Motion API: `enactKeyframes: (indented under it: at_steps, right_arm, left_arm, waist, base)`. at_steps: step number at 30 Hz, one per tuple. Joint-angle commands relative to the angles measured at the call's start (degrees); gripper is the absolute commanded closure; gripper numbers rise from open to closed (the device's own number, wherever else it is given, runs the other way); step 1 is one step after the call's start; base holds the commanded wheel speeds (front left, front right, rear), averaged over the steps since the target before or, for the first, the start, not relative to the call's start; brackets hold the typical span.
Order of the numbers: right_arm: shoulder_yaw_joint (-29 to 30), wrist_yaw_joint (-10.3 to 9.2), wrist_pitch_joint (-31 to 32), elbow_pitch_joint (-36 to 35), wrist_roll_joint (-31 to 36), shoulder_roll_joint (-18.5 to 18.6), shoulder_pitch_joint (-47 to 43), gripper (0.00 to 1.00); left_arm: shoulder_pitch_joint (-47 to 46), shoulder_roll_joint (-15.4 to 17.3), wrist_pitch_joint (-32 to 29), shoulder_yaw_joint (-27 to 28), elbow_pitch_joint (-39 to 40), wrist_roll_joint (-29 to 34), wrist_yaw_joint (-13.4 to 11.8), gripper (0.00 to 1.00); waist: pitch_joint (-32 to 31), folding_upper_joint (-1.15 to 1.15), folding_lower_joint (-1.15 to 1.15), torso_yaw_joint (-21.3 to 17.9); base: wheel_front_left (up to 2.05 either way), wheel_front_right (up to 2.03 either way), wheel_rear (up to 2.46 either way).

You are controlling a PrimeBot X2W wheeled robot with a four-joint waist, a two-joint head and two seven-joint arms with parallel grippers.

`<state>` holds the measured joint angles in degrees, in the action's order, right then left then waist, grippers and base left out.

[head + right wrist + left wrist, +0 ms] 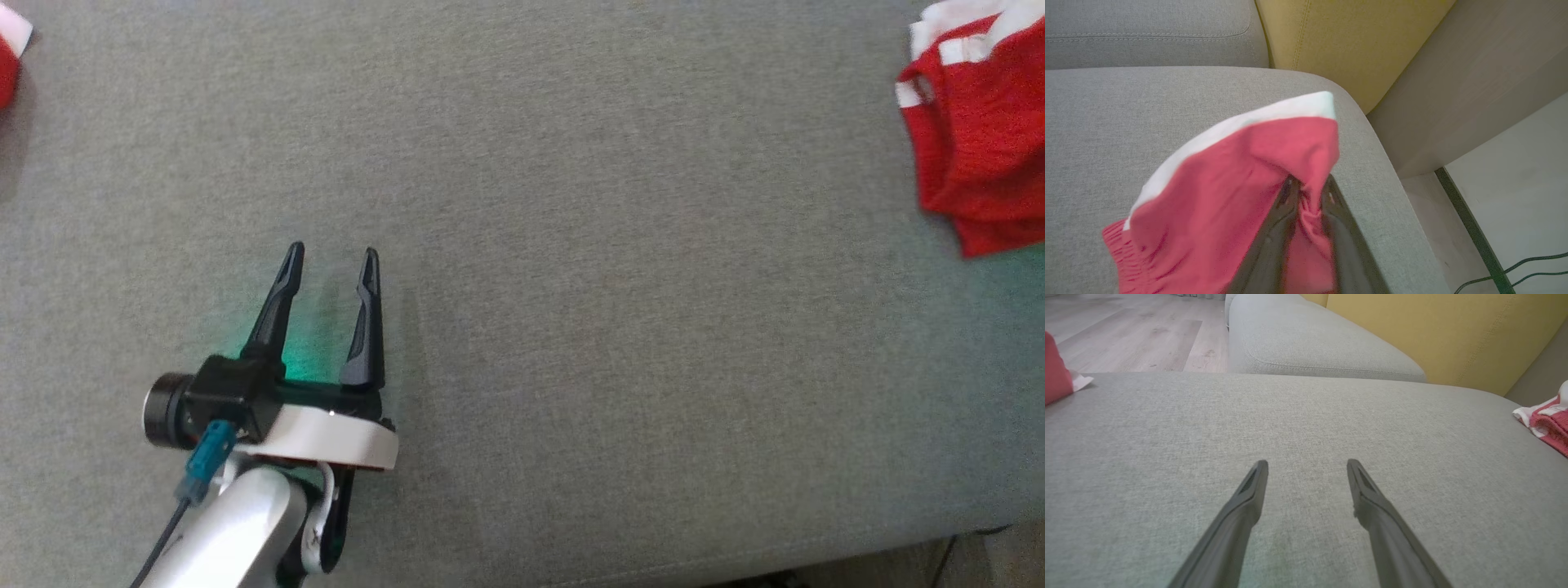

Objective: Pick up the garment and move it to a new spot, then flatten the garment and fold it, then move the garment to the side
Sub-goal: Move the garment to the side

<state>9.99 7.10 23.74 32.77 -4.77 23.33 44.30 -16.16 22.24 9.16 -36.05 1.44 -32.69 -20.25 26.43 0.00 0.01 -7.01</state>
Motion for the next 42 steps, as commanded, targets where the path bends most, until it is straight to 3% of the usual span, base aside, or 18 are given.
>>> enactKeyframes:
  at_steps: [1, 11, 22, 29, 37, 42]
  right_arm:
    - [0.59, 0.39, -1.35, -0.96, 0.93, 1.18, 1.47, 0.00]
    - [-0.58, 0.39, -5.24, -1.65, 1.72, -1.95, 2.18, 0.00]
    - [-11.55, 0.39, -11.70, -7.52, -1.65, -4.42, -1.67, 0.00]
    - [-15.65, 0.39, -17.02, -12.55, -3.11, -9.58, -12.81, 0.00]
    - [-12.65, 0.39, -22.01, -18.79, 0.91, -17.40, -27.27, 0.00]
    - [-11.64, 0.39, -24.89, -23.39, 3.44, -20.05, -36.55, 0.00]
  left_arm:
    - [-1.84, 0.81, 0.67, 1.73, 2.01, 0.74, -0.53, 0.00]
    - [-2.18, -0.13, 1.13, 1.16, 0.79, 0.34, -0.20, 0.00]
    - [-0.07, -1.02, 3.39, 3.25, -2.46, -2.32, 0.12, 0.00]
    - [5.43, -0.58, 4.84, 6.89, -5.67, -5.31, -0.35, 0.00]
    - [12.39, 0.06, 5.22, 8.32, -7.81, -7.64, -0.51, 0.00]
    - [15.11, -0.59, 5.41, 8.30, -8.36, -8.24, -0.29, 0.00]
  waist:
    - [0.76, 0.00, -0.01, 0.82]
    - [-0.79, 0.00, -0.01, 0.96]
    - [-10.80, 0.00, -0.01, 4.01]
    - [-20.55, 0.00, -0.01, 6.61]
    - [-27.10, 0.00, -0.01, 7.82]
    - [-28.50, 0.00, -0.01, 8.52]
  base:
    - [0.00, 0.00, 0.00]
    - [0.00, 0.00, 0.00]
    - [0.00, 0.00, 0.00]
    - [0.00, 0.00, 0.00]
    - [0.00, 0.00, 0.00]
    - [0.00, 0.00, 0.00]
